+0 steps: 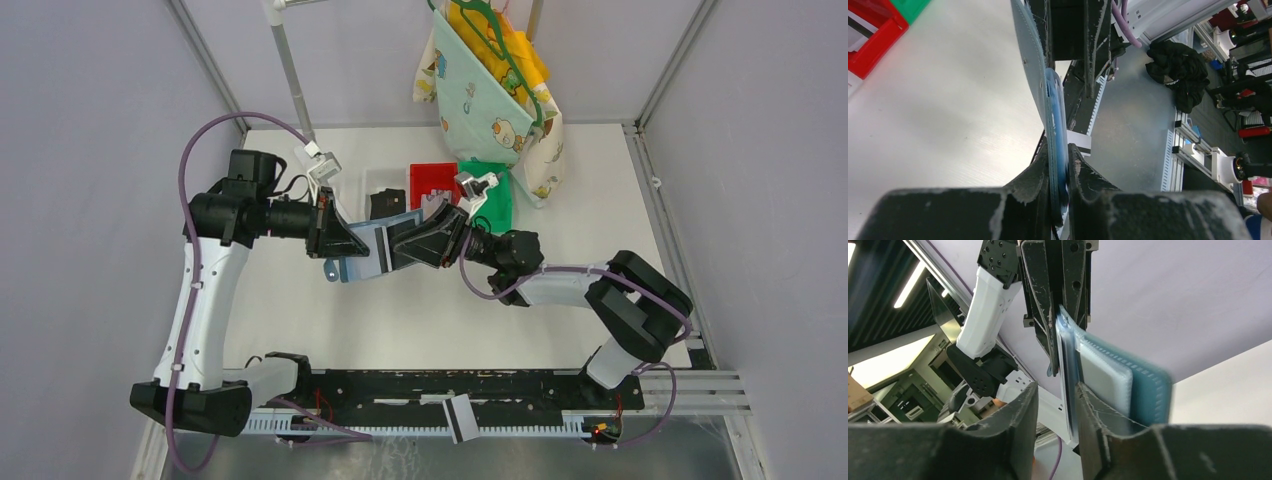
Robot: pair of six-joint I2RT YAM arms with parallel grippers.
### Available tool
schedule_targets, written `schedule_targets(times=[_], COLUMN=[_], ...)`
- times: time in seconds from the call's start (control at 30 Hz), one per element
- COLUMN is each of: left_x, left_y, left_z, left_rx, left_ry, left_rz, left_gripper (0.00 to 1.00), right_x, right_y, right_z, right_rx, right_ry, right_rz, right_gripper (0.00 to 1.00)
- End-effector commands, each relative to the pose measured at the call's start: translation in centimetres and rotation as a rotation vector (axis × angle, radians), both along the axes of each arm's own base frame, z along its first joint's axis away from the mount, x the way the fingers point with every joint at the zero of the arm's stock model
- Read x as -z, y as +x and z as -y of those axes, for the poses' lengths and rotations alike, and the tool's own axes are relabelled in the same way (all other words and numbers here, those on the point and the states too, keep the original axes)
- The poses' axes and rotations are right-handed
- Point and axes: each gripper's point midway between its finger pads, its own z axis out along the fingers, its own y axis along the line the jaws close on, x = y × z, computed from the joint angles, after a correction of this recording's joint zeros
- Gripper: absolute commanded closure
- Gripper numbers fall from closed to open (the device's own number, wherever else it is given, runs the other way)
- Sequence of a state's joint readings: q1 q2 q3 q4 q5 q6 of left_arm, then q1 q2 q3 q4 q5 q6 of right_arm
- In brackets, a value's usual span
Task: Take the credit cards out of the card holder
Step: Remove the credit card from the card holder.
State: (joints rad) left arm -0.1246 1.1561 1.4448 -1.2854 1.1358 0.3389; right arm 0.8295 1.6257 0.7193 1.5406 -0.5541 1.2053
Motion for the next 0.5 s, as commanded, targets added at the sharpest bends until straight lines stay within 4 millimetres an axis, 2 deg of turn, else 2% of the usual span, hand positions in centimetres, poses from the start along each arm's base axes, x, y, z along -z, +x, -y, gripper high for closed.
schedule_targets(times=[0.0, 0.13, 0.27, 0.47], left_x=[-2.6, -2.6, -2.4, -2.3], left_y=[-0.4, 0.2, 1.1, 3.4], left_z=[0.6, 0.6, 0.6, 0.7], left_rx=[0.053, 0.036, -0.003, -0.078], left_ry=[-0.067, -0.065, -0.055, -0.052], left_rz=[0.086, 0.083, 0.075, 0.052], left_gripper=[0.98, 0.98, 0.98, 0.89], right_x=[-0.8, -0.7, -0.6, -1.7], right_y=[-0.9, -0.8, -0.7, -0.1], right_z=[-0.1, -1.1, -2.2, -2.8], right_rx=[-0.01, -0.008, -0.011, -0.03], right_ry=[0.006, -0.023, -0.055, 0.005], right_rz=[0.07, 0.078, 0.086, 0.049], right_gripper=[0.58, 0.57, 0.61, 0.93])
